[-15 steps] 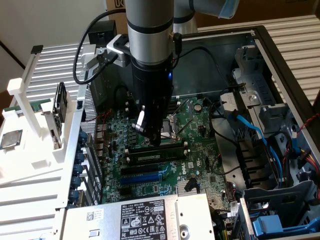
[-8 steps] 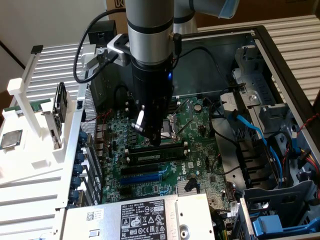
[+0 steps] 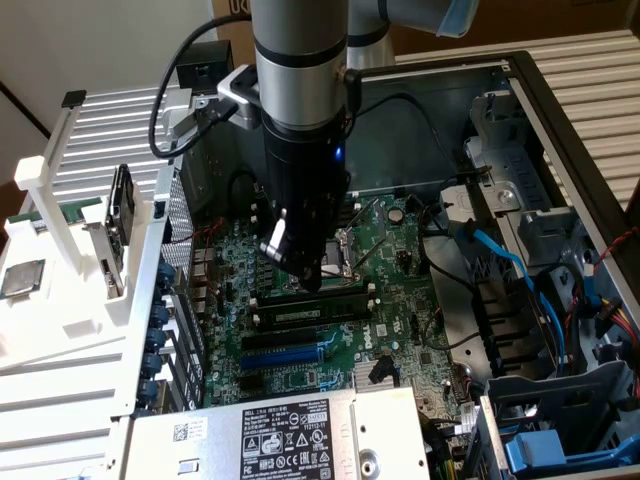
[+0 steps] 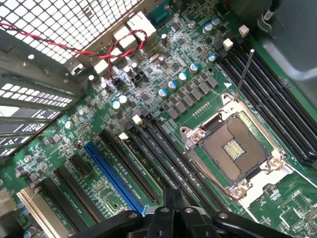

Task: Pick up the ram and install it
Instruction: 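Press down the ram until it locks into place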

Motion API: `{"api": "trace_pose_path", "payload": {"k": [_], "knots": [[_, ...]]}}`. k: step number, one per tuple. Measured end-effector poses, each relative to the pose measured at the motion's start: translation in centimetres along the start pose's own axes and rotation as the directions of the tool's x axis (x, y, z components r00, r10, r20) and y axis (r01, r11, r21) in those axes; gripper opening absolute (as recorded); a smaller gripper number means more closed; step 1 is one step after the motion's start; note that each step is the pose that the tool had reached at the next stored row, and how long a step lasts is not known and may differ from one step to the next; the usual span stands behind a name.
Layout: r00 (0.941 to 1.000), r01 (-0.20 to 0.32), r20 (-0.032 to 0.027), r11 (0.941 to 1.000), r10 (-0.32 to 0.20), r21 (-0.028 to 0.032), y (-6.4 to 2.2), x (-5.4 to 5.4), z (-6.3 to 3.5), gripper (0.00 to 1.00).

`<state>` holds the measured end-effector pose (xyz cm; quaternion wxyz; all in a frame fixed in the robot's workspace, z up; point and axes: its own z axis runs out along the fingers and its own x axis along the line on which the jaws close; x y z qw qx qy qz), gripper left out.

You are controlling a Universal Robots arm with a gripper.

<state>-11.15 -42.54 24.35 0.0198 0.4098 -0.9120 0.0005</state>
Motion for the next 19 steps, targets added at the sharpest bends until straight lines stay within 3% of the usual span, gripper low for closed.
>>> {"api": "trace_pose_path", "payload": {"k": [7,14,19], "knots": [[0.9944,-0.105,0.0015,0.9944,0.105,-0.0040,0.00,0.00,0.03,0.10],[0.9751,-0.222,0.0029,0.9751,0.222,-0.0089,0.00,-0.01,0.09,0.10],[0.9556,-0.294,0.0032,0.9556,0.294,-0.0119,0.00,-0.01,0.14,0.10]]}}
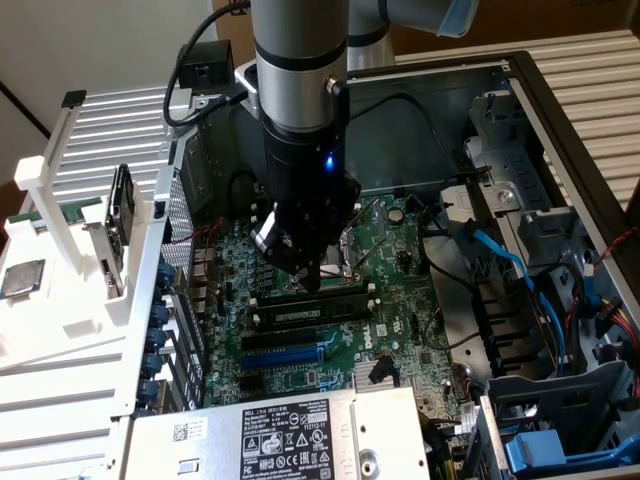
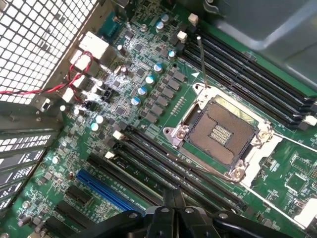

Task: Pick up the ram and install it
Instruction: 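Press down the ram until it locks into place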

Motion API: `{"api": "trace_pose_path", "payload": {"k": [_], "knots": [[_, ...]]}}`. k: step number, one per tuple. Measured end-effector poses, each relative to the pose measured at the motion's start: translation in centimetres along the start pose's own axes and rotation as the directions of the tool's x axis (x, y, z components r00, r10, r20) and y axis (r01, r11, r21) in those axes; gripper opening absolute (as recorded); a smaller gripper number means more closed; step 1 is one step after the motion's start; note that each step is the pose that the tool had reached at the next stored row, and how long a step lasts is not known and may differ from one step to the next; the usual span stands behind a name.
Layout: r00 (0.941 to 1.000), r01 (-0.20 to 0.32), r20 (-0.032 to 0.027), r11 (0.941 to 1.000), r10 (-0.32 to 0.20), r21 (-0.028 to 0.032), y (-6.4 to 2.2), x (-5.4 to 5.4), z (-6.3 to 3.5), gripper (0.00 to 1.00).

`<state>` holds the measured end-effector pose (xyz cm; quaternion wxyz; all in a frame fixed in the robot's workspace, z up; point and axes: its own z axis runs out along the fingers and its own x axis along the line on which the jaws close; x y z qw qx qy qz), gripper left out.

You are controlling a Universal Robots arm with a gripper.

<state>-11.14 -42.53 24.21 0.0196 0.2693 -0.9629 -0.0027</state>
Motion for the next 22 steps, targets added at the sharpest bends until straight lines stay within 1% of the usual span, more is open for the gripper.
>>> {"api": "trace_pose_path", "payload": {"k": [4,6,9,13,18,19,20,22], "knots": [[0.9985,-0.054,0.0000,0.9985,0.054,-0.0024,0.00,0.00,0.03,0.10],[0.9967,-0.081,0.0001,0.9967,0.081,-0.0035,0.00,0.00,0.04,0.10],[0.9925,-0.123,0.0005,0.9925,0.123,-0.0051,0.00,0.00,0.05,0.10],[0.9834,-0.182,0.0012,0.9833,0.182,-0.0074,0.00,0.00,0.06,0.10],[0.9680,-0.251,0.0017,0.9679,0.251,-0.0101,0.00,0.00,0.07,0.10],[0.9651,-0.262,0.0014,0.9650,0.262,-0.0096,0.00,0.00,0.06,0.10],[0.9624,-0.272,0.0010,0.9623,0.272,-0.0078,-0.01,-0.01,0.07,0.10],[0.9573,-0.289,-0.0007,0.9573,0.289,-0.0015,-0.01,0.00,0.08,0.10]]}}
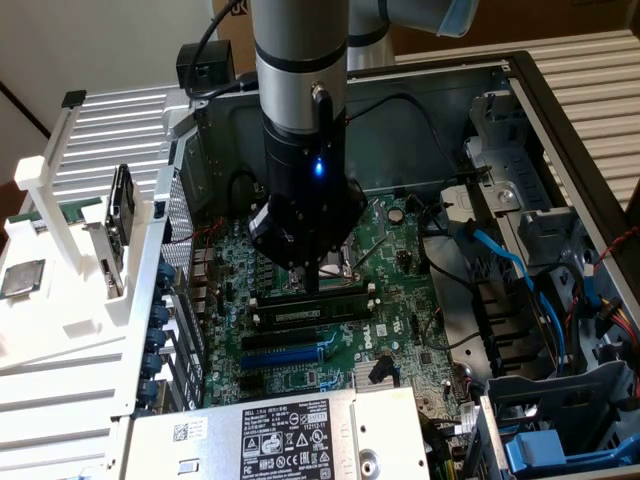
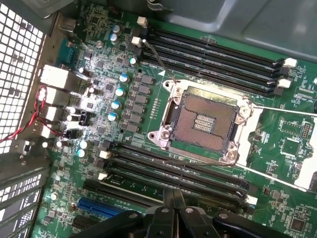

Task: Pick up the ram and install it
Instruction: 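Press down the ram until it locks into place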

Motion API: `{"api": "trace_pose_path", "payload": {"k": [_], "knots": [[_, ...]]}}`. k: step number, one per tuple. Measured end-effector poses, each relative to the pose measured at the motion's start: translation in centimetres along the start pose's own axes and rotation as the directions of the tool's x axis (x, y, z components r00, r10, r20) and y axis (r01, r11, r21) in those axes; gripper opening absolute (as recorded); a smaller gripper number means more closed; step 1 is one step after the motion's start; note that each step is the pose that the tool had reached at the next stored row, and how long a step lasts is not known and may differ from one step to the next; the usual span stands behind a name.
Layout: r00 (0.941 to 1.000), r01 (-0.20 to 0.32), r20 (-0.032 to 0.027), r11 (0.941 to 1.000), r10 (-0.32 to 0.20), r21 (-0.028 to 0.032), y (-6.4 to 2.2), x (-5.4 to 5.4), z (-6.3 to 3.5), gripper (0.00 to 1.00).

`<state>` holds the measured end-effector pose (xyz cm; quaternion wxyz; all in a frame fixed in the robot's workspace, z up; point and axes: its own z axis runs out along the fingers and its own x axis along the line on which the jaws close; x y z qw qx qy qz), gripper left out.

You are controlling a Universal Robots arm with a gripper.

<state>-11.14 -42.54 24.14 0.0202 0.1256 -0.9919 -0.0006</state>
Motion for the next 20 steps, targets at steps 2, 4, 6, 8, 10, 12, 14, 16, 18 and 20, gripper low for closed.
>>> {"api": "trace_pose_path", "payload": {"k": [2,4,6,8,10,12,14,16,18,20], "knots": [[0.9998,-0.018,-0.0020,0.9998,0.018,0.0071,0.00,0.00,-0.01,0.10],[0.9993,-0.037,-0.0032,0.9993,0.037,0.0122,0.00,0.00,-0.01,0.10],[0.9983,-0.058,-0.0040,0.9982,0.058,0.0150,0.00,0.01,-0.01,0.10],[0.9969,-0.079,-0.0044,0.9968,0.079,0.0172,0.00,0.00,-0.01,0.10],[0.9950,-0.100,-0.0048,0.9948,0.100,0.0190,0.00,0.01,-0.01,0.10],[0.9928,-0.120,-0.0050,0.9926,0.120,0.0205,0.00,0.00,0.00,0.10],[0.9907,-0.136,-0.0053,0.9905,0.136,0.0237,0.01,-0.01,0.00,0.10],[0.9889,-0.148,-0.0060,0.9885,0.148,0.0309,0.00,-0.02,-0.01,0.10],[0.9874,-0.158,-0.0054,0.9866,0.158,0.0417,-0.01,-0.06,0.00,0.10],[0.9860,-0.166,-0.0037,0.9847,0.167,0.0523,-0.02,-0.10,-0.01,0.10]]}}
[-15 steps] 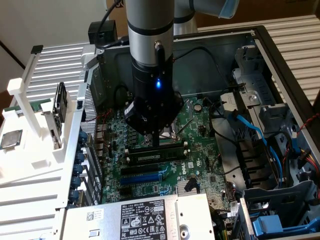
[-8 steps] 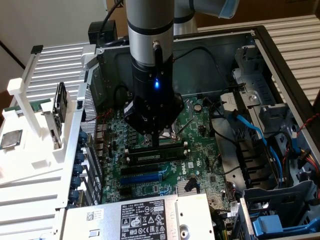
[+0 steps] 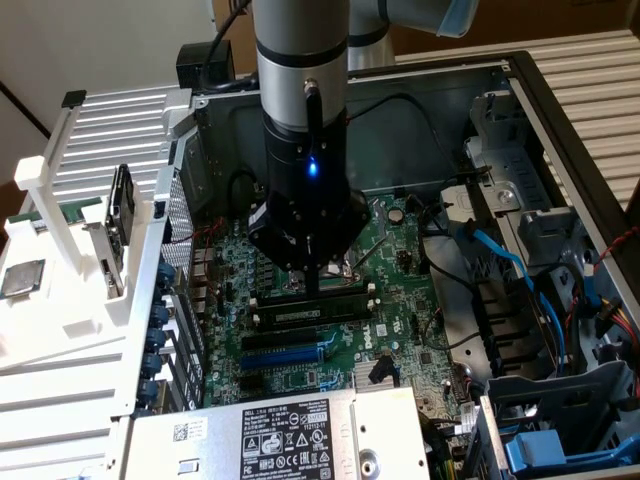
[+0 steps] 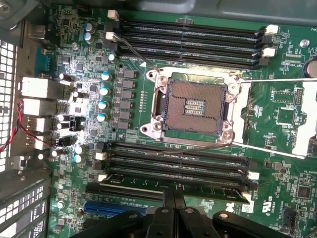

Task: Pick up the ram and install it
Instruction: 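Press down the ram until it locks into place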

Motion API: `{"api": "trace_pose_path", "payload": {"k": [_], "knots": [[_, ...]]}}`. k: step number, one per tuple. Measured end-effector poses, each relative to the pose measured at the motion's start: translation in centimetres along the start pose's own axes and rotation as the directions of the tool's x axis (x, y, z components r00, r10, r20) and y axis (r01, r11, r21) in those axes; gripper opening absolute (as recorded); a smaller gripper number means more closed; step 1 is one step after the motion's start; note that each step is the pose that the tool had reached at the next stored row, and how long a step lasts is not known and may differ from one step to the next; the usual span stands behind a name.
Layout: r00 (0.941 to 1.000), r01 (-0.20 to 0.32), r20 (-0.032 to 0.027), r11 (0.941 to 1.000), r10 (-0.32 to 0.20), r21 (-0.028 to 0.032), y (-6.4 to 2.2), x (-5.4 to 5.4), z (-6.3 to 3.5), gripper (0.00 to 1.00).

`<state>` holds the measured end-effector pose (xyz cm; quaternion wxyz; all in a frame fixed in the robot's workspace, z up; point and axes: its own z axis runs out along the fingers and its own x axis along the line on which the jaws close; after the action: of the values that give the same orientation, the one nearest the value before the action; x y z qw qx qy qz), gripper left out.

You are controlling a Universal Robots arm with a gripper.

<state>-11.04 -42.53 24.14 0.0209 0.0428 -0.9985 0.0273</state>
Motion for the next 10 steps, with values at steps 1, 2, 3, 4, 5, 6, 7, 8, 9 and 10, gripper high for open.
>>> {"api": "trace_pose_path", "payload": {"k": [1,2,3,4,5,6,7,8,9,10], "knots": [[1.0000,-0.004,0.0017,1.0000,0.004,0.0036,0.00,-0.02,0.00,0.10],[1.0000,-0.008,0.0037,1.0000,0.008,0.0059,0.00,-0.05,0.00,0.10],[0.9999,-0.011,0.0065,0.9999,0.011,0.0080,0.00,-0.07,-0.01,0.10],[0.9998,-0.015,0.0098,0.9998,0.015,0.0096,0.00,-0.09,-0.01,0.10],[0.9998,-0.018,0.0128,0.9998,0.018,0.0106,0.01,-0.12,-0.02,0.10],[0.9996,-0.022,0.0155,0.9997,0.022,0.0109,0.03,-0.16,-0.01,0.10],[0.9995,-0.027,0.0172,0.9996,0.027,0.0108,0.04,-0.18,-0.01,0.10],[0.9993,-0.031,0.0187,0.9995,0.031,0.0107,0.06,-0.20,-0.01,0.10],[0.9992,-0.036,0.0190,0.9993,0.036,0.0105,0.07,-0.22,-0.01,0.10],[0.9990,-0.041,0.0192,0.9991,0.041,0.0102,0.08,-0.25,-0.01,0.10]]}}
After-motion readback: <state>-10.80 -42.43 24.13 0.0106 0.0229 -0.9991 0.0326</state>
